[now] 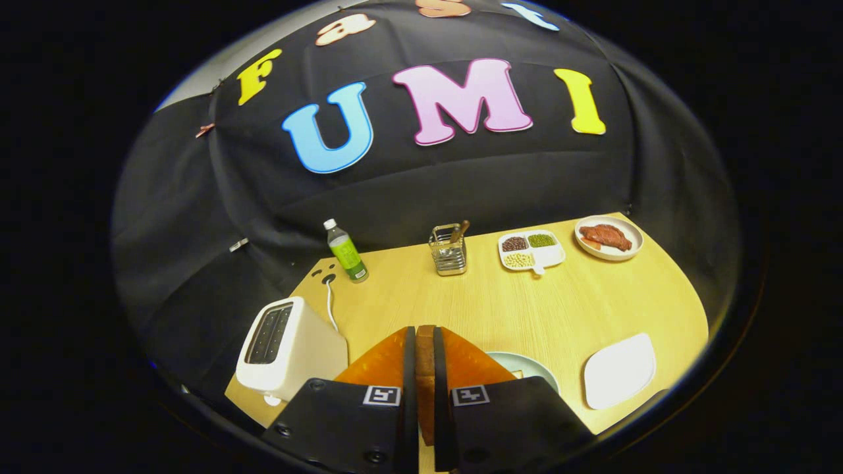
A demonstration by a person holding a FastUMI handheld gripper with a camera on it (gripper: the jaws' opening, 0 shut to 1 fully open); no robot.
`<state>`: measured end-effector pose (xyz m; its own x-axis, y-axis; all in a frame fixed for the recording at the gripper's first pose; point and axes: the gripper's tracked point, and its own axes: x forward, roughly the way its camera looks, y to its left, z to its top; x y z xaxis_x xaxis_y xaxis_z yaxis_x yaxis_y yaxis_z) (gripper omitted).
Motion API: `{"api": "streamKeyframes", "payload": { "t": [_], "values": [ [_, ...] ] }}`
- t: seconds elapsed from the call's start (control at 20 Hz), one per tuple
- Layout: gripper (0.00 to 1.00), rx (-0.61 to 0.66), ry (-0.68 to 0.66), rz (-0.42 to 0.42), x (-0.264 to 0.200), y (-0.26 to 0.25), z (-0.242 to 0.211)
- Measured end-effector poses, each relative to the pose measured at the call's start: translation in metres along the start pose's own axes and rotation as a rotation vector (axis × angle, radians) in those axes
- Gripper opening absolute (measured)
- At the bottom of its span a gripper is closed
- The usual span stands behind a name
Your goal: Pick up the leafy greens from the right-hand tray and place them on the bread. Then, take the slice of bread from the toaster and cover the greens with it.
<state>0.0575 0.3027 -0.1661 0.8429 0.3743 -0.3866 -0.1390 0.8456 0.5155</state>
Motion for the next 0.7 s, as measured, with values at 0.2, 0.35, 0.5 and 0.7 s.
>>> {"api": "streamKeyframes", "payload": {
  "t": [0.2,0.35,0.5,0.7],
  "values": [
    [0.14,0.245,-0.059,-0.055,0.014,-0.023,-0.001],
    [0.14,0.387,-0.055,-0.126,0.021,-0.056,-0.024],
    [0.14,0.377,-0.015,-0.231,0.015,-0.098,-0.060],
    [0.14,0.240,0.049,-0.285,0.010,-0.123,-0.095]
  ]
}}
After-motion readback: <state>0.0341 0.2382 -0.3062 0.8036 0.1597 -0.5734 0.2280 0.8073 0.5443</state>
